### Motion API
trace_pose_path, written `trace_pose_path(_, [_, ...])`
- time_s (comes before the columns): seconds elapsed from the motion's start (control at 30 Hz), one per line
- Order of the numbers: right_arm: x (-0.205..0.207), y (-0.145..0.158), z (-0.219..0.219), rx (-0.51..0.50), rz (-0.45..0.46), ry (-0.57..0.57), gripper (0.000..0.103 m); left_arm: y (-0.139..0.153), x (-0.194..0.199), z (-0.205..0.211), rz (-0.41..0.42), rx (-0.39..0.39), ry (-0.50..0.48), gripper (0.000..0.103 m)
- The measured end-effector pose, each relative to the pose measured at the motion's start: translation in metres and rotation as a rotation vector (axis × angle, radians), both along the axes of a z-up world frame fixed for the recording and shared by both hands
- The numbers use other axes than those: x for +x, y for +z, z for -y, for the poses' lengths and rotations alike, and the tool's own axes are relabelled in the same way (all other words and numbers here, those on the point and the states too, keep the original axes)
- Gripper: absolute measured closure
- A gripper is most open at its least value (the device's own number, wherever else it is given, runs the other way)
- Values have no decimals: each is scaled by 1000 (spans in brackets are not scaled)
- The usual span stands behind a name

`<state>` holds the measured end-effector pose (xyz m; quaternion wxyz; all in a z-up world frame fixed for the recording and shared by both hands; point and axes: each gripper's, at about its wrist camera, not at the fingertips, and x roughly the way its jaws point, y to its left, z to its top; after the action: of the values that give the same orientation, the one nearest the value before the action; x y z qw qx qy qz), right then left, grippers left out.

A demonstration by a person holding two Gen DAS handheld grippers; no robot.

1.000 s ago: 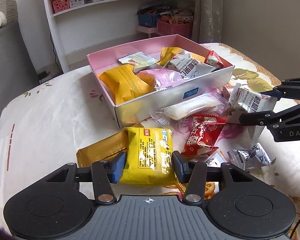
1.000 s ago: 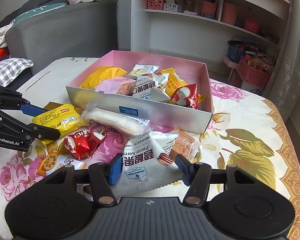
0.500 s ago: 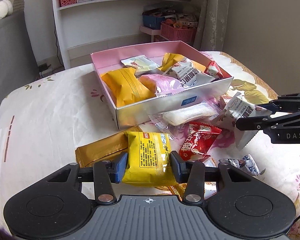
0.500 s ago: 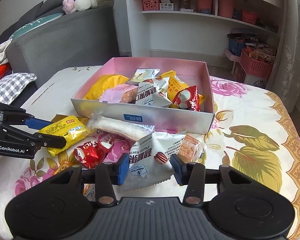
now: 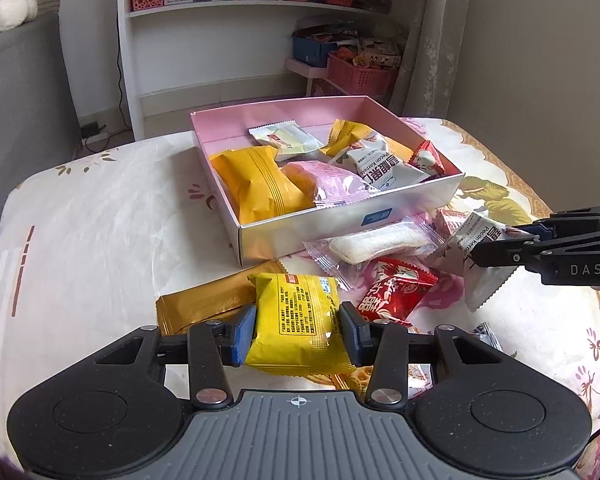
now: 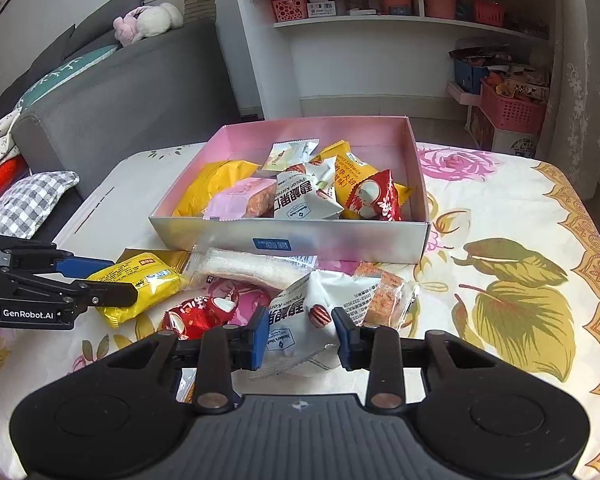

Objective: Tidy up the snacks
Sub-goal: 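Grasp a yellow biscuit packet with the left gripper while the right grasps a pecan packet, then carry the yellow biscuit packet and pecan packet into the box and release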

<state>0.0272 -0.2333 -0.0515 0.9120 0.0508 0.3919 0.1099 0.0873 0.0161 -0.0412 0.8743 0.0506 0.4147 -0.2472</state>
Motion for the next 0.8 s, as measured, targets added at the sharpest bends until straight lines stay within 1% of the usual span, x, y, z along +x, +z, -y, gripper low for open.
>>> trace_pose_path(0.37, [-1,11,7,56,9,-3,87,13,-3,-6,11,-53,15,62])
trace_pose_path(0.53, [-2,16,5,60,12,8,99,17,-5,-5,18,-60,10,62])
trace_pose_path(0.63, [-1,14,7,71,-19,2,103,16,-6,-4,11,-58,5,62])
trace_pose_path(0.67, [0,13,8,84,-35,1,102,15,-6,-4,8,-56,3,62])
trace_pose_path(0.7, [-1,12,8,91,-44,-9,96,14,-6,-3,3,-54,1,62])
trace_pose_path(0.77, [-1,11,9,82,-46,-38,72,13,-7,-2,-3,-50,-1,62])
trace_pose_path(0.8, [-1,10,10,87,-56,-53,43,12,-6,-1,-6,-49,-1,62])
